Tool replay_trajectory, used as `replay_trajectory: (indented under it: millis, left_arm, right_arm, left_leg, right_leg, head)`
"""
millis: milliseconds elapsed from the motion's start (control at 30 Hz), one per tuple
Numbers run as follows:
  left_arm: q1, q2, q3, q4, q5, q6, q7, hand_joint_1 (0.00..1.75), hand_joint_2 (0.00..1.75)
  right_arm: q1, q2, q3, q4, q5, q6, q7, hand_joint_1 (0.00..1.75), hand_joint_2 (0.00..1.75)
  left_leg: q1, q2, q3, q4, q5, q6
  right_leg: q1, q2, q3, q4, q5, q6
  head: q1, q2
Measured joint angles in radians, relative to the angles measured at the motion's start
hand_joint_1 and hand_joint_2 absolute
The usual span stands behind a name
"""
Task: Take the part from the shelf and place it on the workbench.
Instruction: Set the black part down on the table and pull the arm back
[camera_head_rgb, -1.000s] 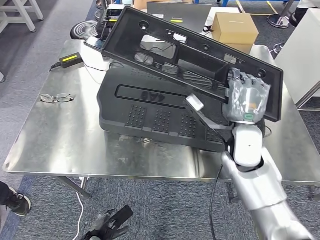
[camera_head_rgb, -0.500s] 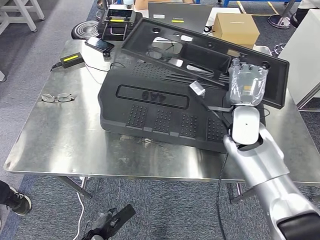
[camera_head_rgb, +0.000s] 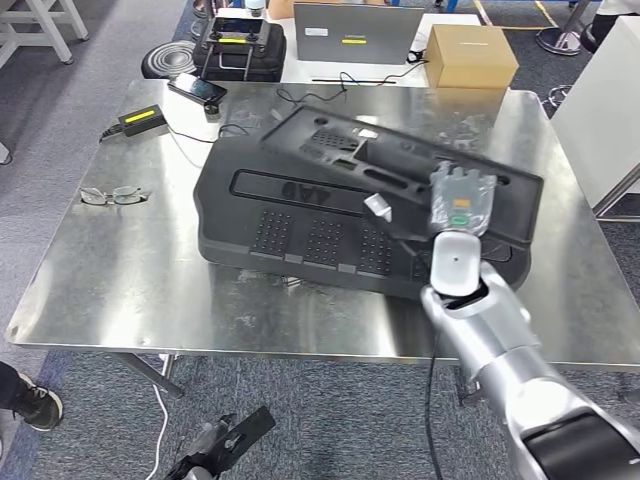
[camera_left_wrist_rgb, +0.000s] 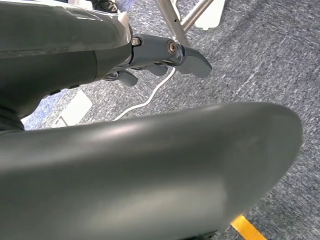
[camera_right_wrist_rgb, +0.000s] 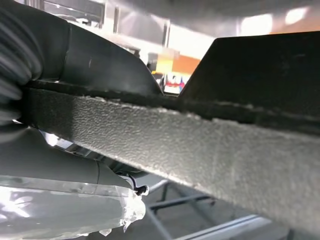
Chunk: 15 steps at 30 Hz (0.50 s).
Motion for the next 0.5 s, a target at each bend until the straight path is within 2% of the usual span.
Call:
replay_trajectory:
  millis: [167,367,400,500]
  left_arm:
    - [0.000,-0.001,-0.007,0.000,0.000,-0.001,0.005,0.00,0.00]
    - [0.000,-0.002,-0.013,0.000,0.000,-0.001,0.009,0.00,0.00]
    - [0.000,-0.002,-0.014,0.000,0.000,-0.001,0.010,0.00,0.00]
    - [0.000,-0.002,-0.016,0.000,0.000,-0.001,0.011,0.00,0.00]
  right_arm:
    - [0.023,0.054,0.010,0.051,0.000,0.010,-0.002,1.75,1.75]
    - [0.030,0.084,0.013,0.082,0.000,0.014,-0.017,1.75,1.75]
    - [0.032,0.090,0.013,0.086,0.000,0.015,-0.023,1.63,1.75]
    - [0.045,0.109,0.014,0.097,0.000,0.013,-0.033,0.32,1.75]
  left_leg:
    - [0.000,0.000,0.000,0.000,0.000,0.000]
    - [-0.001,0.000,0.000,0.000,0.000,0.000]
    - [-0.001,0.000,0.000,0.000,0.000,0.000]
    - [-0.001,0.000,0.000,0.000,0.000,0.000]
  right_leg:
    - [0.000,0.000,0.000,0.000,0.000,0.000]
    - [0.000,0.000,0.000,0.000,0.000,0.000]
    - [-0.001,0.000,0.000,0.000,0.000,0.000]
    - [0.000,0.000,0.000,0.000,0.000,0.000]
  head:
    - [0.000,0.000]
    - [0.000,0.000]
    - [0.000,0.000]
    - [0.000,0.000]
